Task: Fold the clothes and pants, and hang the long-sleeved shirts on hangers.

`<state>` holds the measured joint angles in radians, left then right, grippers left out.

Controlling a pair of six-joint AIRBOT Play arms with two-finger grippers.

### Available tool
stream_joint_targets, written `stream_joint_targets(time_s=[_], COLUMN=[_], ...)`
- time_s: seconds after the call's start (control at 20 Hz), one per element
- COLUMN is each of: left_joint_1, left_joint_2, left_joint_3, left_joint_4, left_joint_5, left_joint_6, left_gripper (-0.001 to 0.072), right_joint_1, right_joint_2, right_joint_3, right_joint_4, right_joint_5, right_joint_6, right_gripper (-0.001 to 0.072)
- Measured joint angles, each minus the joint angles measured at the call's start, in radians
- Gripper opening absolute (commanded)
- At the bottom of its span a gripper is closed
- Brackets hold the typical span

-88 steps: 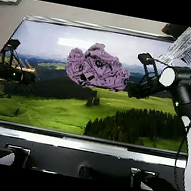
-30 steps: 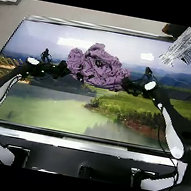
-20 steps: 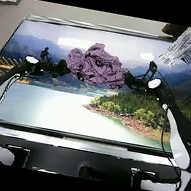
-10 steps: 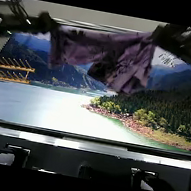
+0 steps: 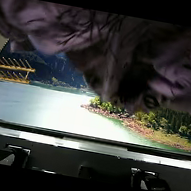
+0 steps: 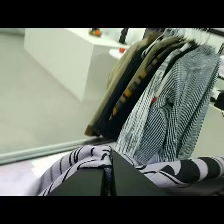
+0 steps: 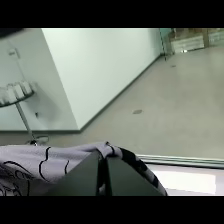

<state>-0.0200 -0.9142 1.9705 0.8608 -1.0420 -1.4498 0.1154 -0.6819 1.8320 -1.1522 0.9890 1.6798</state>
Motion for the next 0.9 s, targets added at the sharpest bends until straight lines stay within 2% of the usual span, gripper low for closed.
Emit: stream_joint_targets(time_s=[0.15,0.3,0.45,0.6,0.75,0.9], left_joint_1=[0.000,0.000,0.000,0.000,0.000,0.000], left_joint_2=[0.068,0.073,0.042,-0.014,-0.101,-0.208], left_joint_3=[0.001,-0.025,-0.111,-0.241,-0.391,-0.505], left_joint_4=[0.072,0.115,0.146,0.201,0.270,0.299], left_joint_5=[-0.039,-0.090,-0.121,-0.134,-0.118,-0.080], left_joint_6=[-0.055,-0.082,-0.099,-0.135,-0.193,-0.220], left_gripper=[0.0021,0.0021,0.0021,0.0021,0.0021,0.0021], right_joint_1=[0.000,0.000,0.000,0.022,0.077,0.129], right_joint_2=[0.015,-0.078,-0.271,-0.516,-0.757,-0.960], right_joint_3=[0.003,0.004,0.004,0.004,0.004,0.004], right_joint_4=[-0.008,0.002,0.087,0.237,0.313,0.349], right_joint_5=[0.016,0.000,-0.029,-0.071,-0.115,-0.144], right_joint_6=[0.049,0.071,0.077,0.020,-0.024,-0.059], right_gripper=[0.0032,0.0032,0.0033,0.0033,0.0034,0.0104])
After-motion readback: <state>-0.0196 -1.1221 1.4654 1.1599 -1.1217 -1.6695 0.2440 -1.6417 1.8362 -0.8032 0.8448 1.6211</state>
